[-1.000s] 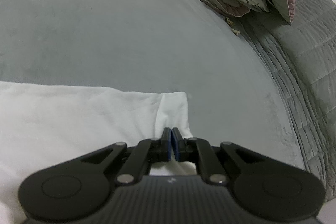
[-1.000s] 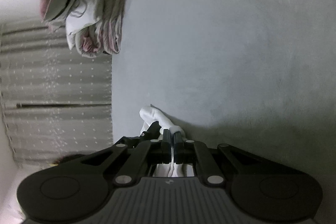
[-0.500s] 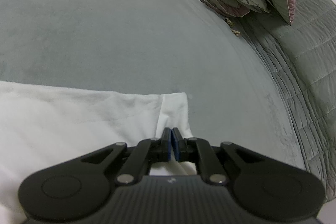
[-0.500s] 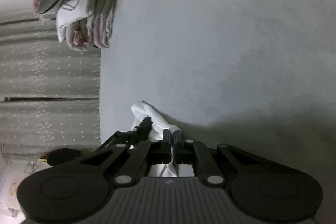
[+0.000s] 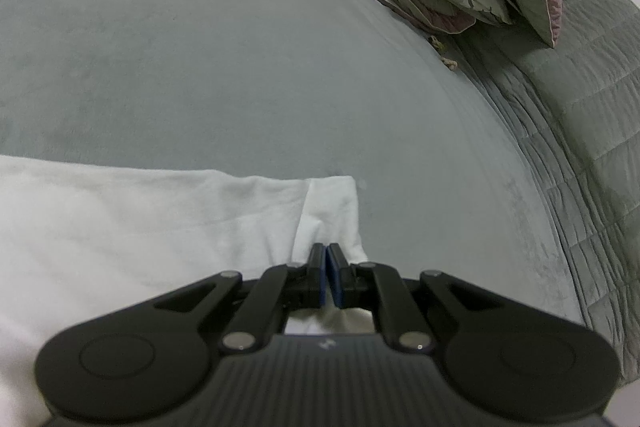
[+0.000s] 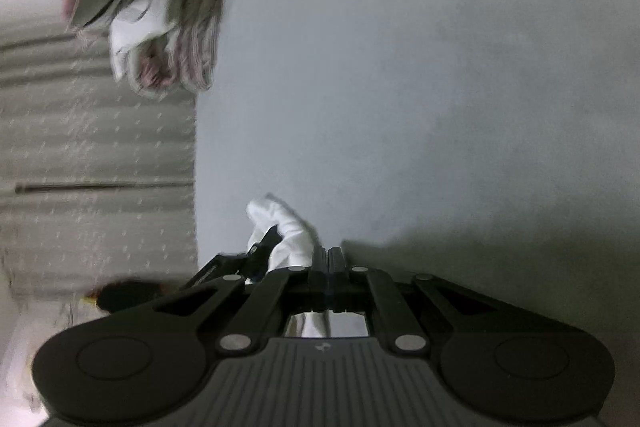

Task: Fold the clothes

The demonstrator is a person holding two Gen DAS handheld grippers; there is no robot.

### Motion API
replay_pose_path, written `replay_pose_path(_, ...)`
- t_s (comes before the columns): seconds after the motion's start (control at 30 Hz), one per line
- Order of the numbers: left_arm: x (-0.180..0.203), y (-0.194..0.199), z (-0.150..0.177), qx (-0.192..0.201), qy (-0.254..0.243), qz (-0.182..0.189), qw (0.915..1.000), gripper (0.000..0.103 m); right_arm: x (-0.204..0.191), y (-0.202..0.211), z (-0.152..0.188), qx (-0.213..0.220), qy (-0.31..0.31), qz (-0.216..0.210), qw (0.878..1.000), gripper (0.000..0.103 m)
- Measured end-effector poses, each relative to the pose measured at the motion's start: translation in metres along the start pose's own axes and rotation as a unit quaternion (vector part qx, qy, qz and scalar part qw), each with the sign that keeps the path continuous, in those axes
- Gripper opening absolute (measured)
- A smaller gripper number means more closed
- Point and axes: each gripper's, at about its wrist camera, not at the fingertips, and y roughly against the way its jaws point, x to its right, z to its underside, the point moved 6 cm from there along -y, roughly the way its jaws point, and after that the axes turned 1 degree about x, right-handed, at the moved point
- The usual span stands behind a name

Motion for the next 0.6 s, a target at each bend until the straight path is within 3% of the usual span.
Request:
replay_pose_path(0.13,-0.003,0.001,0.000,-0.001,0.005,0.010,0.9999,0.006,-0.021,0.006,-0.006,0.025,0.082,-0.003,0.996,0.009)
replay_pose_path(0.2,-0.003,0.001,-0.001,-0.002,0.008,0.013,0.9999,0.006,-0.044,0.008,-0.007,0.049,0.192,-0.003,0.980,0.009)
replay_pose_path(0.23,-0.003,0.000,-0.001,-0.002,0.008,0.013,0.9999,0.006,-0.055,0.006,-0.005,0.052,0.256,-0.001,0.965,0.009)
replay_pose_path(0.3,-0.004,0.001,0.000,-0.002,0.006,0.013,0.9999,0.006,-0.074,-0.004,0.003,0.057,0.393,0.024,0.917,0.009)
replay_pose_path(0.37,-0.005,0.001,0.000,-0.002,0.005,0.015,0.9999,0.006,-0.083,-0.016,0.016,0.037,0.507,0.052,0.860,0.009)
replay_pose_path(0.47,-0.006,0.000,0.000,-0.002,0.009,0.019,0.9998,0.006,-0.087,-0.023,0.039,-0.006,0.615,0.063,0.786,0.009)
replay_pose_path(0.5,-0.007,0.000,0.000,-0.003,0.010,0.020,0.9997,0.006,-0.087,-0.026,0.045,-0.016,0.638,0.067,0.767,0.011)
replay_pose_path(0.6,-0.006,-0.001,0.000,-0.004,0.010,0.020,0.9998,0.006,-0.084,-0.030,0.063,-0.006,0.711,0.094,0.696,0.018)
